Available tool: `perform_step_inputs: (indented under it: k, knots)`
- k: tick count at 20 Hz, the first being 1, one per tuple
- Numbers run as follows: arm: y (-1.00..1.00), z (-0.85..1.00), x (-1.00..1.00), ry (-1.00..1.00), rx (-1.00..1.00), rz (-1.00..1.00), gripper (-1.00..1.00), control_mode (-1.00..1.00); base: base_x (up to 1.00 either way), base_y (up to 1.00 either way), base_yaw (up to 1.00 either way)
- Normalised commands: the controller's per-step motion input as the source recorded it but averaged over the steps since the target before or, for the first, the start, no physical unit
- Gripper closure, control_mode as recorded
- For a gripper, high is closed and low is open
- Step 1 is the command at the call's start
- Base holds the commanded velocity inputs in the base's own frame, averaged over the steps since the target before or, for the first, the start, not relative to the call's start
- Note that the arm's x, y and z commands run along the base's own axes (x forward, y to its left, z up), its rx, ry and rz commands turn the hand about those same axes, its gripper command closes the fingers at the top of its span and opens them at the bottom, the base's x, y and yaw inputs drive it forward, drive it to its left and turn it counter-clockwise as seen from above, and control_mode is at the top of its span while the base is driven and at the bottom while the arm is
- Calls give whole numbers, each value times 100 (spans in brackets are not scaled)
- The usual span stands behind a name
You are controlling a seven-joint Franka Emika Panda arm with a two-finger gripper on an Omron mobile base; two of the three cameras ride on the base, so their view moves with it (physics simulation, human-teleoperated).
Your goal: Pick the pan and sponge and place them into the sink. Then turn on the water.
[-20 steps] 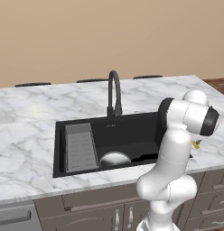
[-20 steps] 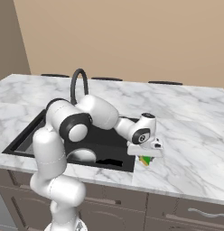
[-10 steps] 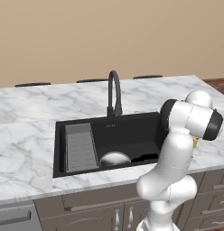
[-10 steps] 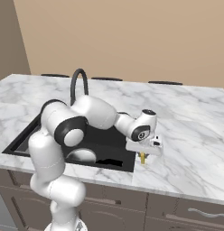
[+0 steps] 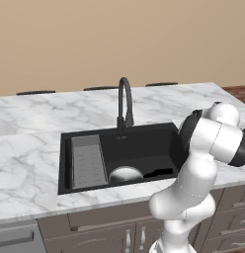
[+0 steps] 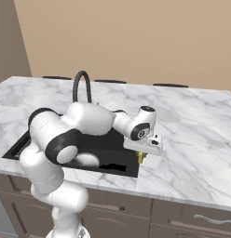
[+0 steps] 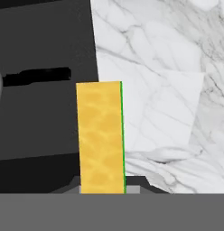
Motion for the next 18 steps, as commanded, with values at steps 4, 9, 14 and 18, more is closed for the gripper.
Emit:
perform_step_inputs:
  k: [4, 9, 14, 18]
  knots:
    - [32, 29, -10, -2, 1, -6, 100, -100, 0, 0, 0]
    - [43, 20, -6, -2, 0, -5, 100, -100, 0, 0, 0]
    - [50, 8, 0, -1, 0, -4, 100, -100, 0, 0, 0]
    - [43, 1, 1, -1, 1, -2, 100, -100, 0, 0, 0]
